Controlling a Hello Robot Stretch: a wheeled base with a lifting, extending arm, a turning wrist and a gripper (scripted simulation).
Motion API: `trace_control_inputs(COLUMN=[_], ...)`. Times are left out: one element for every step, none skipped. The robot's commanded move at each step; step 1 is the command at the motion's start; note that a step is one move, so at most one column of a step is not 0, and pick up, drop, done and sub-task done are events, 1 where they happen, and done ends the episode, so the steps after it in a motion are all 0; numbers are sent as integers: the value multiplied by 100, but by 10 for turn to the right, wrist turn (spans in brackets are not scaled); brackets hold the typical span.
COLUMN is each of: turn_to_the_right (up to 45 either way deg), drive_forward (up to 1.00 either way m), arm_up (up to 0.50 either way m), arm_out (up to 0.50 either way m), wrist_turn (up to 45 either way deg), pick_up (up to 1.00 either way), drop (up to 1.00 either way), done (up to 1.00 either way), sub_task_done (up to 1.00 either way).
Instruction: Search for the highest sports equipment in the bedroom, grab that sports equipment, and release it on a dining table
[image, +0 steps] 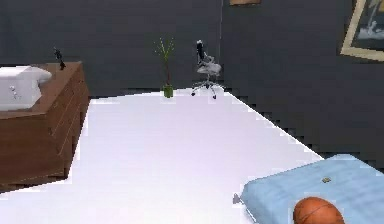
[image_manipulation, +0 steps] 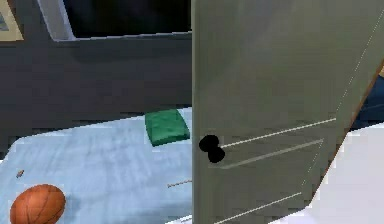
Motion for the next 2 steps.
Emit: trace_control_inputs(turn_to_the_right=[450, 240], drive_forward=[0, 0], arm_up=[0, 0], arm_out=[0, 0], wrist_turn=[0, 0], pick_up=[0, 0], drop=[0, 0], done=[0, 0], sub_task_done=[0, 0])
